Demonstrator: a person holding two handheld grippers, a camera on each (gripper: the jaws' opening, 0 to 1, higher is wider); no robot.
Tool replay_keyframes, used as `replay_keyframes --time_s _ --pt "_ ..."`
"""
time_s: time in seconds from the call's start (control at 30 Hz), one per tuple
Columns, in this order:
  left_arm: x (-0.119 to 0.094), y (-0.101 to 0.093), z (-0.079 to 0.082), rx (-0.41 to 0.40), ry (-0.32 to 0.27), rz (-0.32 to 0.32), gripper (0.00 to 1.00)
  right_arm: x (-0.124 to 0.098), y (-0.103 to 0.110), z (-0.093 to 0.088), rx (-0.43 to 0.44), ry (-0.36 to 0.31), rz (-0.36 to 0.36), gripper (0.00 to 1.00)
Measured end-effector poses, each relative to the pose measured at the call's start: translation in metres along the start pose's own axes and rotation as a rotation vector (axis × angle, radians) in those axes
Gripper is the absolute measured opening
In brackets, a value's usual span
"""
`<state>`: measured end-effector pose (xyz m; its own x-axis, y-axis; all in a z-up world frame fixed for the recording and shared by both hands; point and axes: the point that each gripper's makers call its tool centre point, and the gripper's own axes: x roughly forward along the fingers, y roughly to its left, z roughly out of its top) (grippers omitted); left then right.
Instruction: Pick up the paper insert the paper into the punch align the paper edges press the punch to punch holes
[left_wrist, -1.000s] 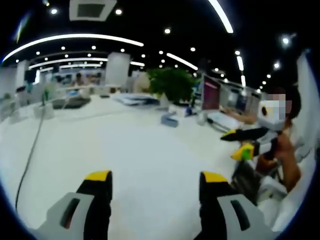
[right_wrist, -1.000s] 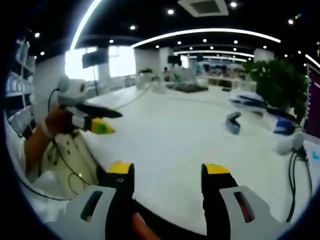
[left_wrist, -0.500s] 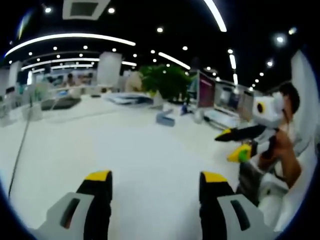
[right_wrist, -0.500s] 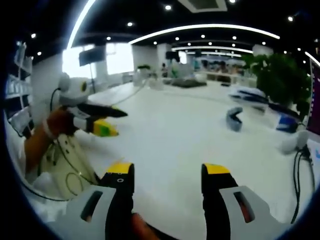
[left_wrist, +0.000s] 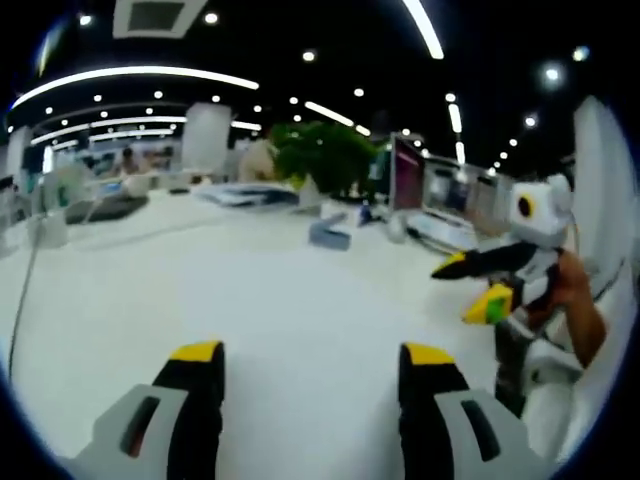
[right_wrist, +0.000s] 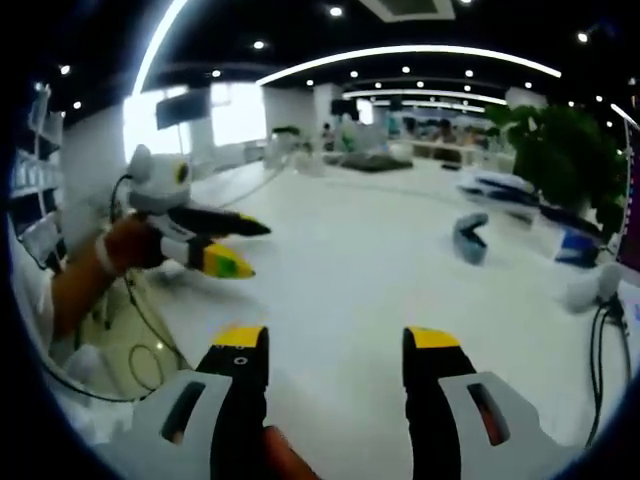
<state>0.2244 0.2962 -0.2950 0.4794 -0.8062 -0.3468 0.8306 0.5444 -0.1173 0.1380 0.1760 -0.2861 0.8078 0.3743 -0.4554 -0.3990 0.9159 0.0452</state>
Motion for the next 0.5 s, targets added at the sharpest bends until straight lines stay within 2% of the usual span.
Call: replay_keyframes --time_s 0.5 --pt "0.01 0.0061 -0.0048 0.018 -0.002 -0.018 0.71 0.0073 -0.008 -0.0009 0.013 0.007 -0.014 0.56"
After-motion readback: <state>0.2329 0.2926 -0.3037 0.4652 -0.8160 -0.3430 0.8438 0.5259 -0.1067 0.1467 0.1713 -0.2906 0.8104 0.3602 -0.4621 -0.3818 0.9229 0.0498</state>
